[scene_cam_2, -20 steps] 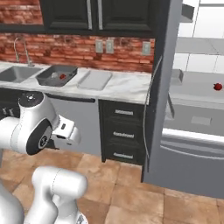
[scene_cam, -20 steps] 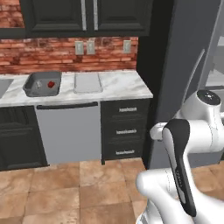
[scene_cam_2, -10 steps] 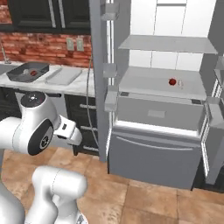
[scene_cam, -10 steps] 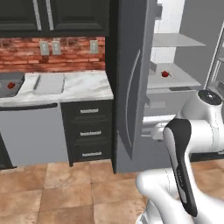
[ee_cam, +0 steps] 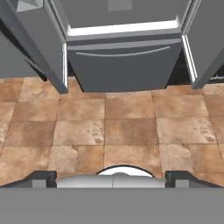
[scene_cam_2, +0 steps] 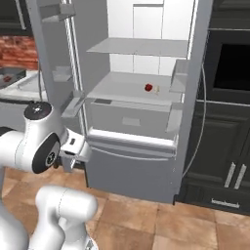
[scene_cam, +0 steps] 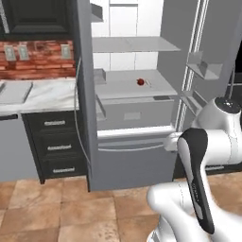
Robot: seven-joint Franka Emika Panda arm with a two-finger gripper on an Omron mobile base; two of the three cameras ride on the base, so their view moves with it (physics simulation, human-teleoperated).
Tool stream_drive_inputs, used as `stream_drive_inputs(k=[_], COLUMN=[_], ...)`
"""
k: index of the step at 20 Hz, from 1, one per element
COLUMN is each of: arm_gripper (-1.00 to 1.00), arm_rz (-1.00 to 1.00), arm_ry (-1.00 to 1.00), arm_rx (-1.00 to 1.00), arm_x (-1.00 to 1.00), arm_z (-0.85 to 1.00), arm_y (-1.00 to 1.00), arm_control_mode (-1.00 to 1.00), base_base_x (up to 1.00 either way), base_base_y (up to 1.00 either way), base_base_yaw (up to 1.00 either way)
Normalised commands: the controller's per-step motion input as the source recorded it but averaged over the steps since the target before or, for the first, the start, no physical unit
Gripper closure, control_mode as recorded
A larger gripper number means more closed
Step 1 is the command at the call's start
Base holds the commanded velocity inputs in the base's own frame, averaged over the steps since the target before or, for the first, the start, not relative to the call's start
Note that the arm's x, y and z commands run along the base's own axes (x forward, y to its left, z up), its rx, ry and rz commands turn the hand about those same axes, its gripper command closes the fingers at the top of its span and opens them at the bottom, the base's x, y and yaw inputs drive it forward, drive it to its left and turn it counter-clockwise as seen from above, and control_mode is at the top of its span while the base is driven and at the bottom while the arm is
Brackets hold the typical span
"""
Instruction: Place one bell pepper and one fish in each tupperware on the nearby counter, to pack two identical lunches.
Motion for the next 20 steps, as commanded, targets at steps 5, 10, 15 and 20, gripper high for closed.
stream_drive_inputs(k=[5,10,15,20], arm_gripper=[-1.0,-1.0,-1.0,-1.0], arm_rz=[0.0,0.0,0.0,0.0], arm_ry=[0.0,0.0,0.0,0.0], arm_rx=[0.0,0.0,0.0,0.0], arm_x=[0.0,0.0,0.0,0.0], arm_z=[0.0,0.0,0.0,0.0], arm_y=[0.0,0.0,0.0,0.0], arm_control_mode=[1.0,1.0,1.0,1.0], base_base_x=[0.59,0.97,1.0,0.95], base_base_y=[-0.52,-0.22,-0.05,-0.03], base_base_yaw=[0.0,0.0,0.0,0.0])
